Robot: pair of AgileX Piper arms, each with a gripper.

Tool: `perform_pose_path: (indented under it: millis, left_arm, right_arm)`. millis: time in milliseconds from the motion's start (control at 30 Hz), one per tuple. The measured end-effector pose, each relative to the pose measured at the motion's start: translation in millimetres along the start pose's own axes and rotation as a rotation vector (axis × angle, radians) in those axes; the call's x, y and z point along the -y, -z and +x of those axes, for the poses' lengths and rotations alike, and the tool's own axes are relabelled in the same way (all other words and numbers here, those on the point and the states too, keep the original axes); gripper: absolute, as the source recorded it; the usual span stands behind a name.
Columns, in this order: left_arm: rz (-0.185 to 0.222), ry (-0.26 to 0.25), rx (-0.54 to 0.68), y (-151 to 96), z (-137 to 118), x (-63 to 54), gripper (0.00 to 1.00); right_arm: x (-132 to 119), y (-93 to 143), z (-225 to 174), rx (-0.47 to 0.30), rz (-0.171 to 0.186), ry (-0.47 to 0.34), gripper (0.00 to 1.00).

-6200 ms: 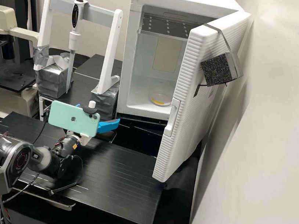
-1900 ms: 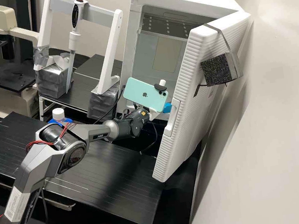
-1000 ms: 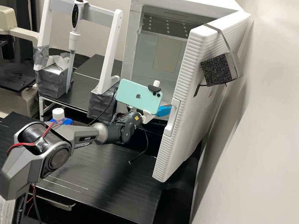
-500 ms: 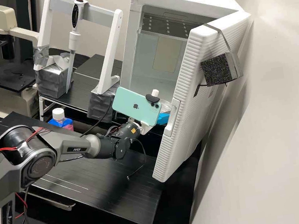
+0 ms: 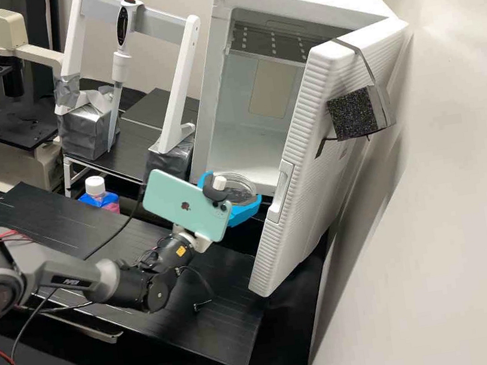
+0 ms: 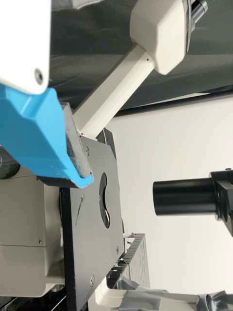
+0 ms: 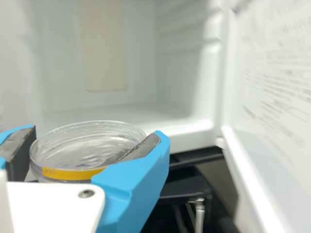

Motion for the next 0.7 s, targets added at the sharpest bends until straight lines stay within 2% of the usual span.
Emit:
perform_pose_path:
  millis: [133,300,467,700]
  left_arm:
    - [0.0,0.0,0.0,0.0,0.0,0.0,1.0]
    - [0.0,0.0,0.0,0.0,0.0,0.0,1.0]
    - [0.0,0.0,0.0,0.0,0.0,0.0,1.0]
    - [0.0,0.0,0.0,0.0,0.0,0.0,1.0]
  right_arm:
    - [15.9,22.2,-25.0,-0.108,-0.006,0.039,0.0]
    - [49.0,55.0,-46.1,-0.244,0.001,0.154,0.0]
    - [78.6,83.9,-54.8,-0.36,-0.04,0.268,0.0]
    - [112.9,117.9,-53.1,-0.468,-0.065,0.411,0.0]
